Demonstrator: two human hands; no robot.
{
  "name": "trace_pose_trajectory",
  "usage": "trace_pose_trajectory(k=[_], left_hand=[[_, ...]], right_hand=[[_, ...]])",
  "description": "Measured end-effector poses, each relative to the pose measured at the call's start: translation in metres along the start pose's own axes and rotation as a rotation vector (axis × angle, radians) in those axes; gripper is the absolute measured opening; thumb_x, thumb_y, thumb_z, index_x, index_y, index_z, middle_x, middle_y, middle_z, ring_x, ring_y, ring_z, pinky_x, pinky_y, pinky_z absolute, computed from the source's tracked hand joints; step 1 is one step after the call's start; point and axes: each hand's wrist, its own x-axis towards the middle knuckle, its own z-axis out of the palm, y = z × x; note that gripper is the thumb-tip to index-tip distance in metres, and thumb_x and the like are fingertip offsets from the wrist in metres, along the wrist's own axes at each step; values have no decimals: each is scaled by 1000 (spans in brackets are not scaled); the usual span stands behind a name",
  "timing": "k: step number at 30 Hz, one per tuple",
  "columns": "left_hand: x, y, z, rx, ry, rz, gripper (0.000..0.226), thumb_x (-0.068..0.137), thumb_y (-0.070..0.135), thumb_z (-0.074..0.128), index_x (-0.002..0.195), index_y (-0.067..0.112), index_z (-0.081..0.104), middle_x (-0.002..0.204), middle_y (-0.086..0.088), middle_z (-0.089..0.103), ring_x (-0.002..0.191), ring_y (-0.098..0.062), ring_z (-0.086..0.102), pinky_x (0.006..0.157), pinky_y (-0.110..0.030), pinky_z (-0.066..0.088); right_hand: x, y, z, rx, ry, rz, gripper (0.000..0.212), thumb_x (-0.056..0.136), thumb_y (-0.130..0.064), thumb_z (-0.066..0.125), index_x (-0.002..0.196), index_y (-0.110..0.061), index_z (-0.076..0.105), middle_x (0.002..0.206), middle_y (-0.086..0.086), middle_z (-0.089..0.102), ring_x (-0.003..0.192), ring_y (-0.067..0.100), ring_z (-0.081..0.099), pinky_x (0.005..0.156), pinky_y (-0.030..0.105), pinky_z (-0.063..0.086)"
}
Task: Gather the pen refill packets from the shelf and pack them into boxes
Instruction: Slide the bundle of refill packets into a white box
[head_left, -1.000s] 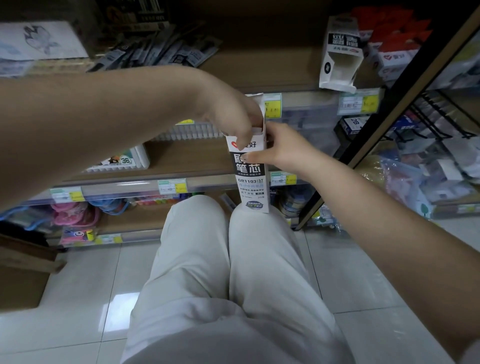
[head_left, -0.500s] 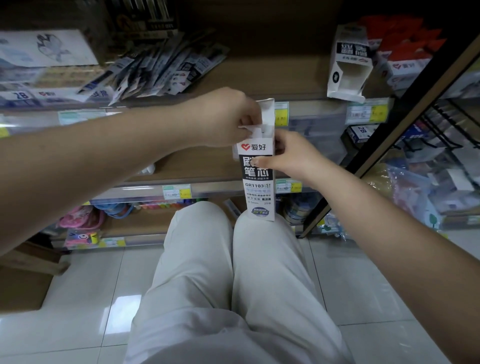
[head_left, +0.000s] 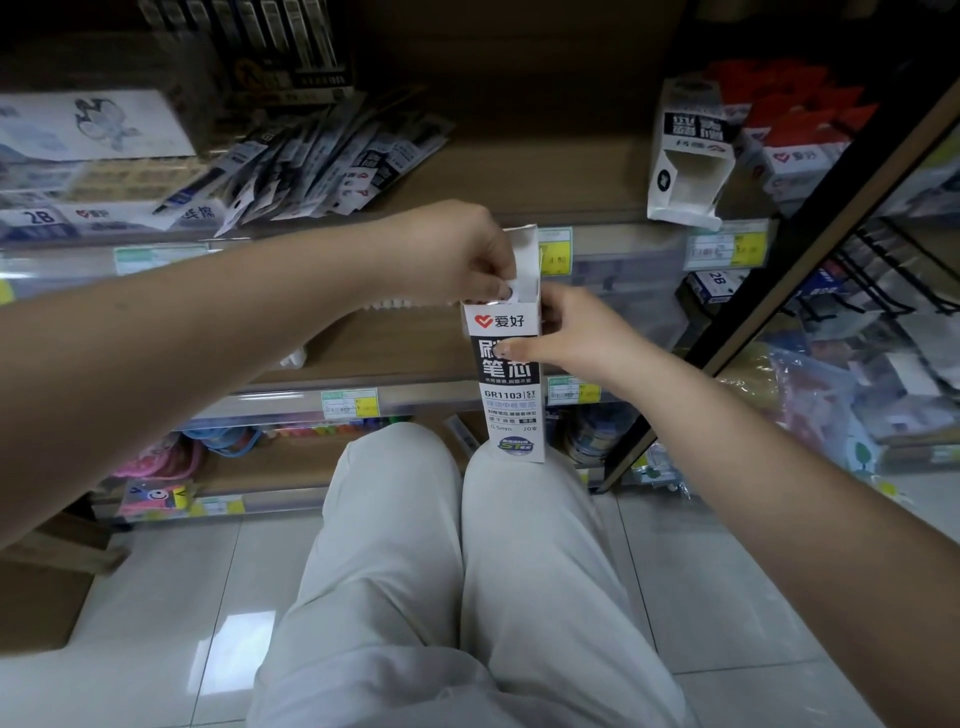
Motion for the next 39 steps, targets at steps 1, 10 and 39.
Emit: trace_pose_trajectory(k=[1,10,39], left_hand=[[1,-1,-1,-7,-15,-2,15,90,21,62,97,12,72,90,-2,73,83,-17,66,79,-37,52],[6,-1,2,17,-113,-10,19,93,19,57,100,11,72,96,-3,72,90,-18,65,79,-34,50],[6,2,-4,-43,14,-35,9,85,16,68,83,22,62,76,13,59,74,-8,57,73,-26,45]], right_hand=[[0,0,0,1,-2,8,38,73,-20,79,107,-25,62,108,-4,70,98,11,64,93,39,51],[5,-1,2,-20,-18,33,44,71,-20,80,111,-21,62,105,-3,70,95,14,66,90,41,53],[3,7,-4,20,18,50,46,75,-19,77,117,-20,58,113,-2,68,104,14,63,95,42,49]])
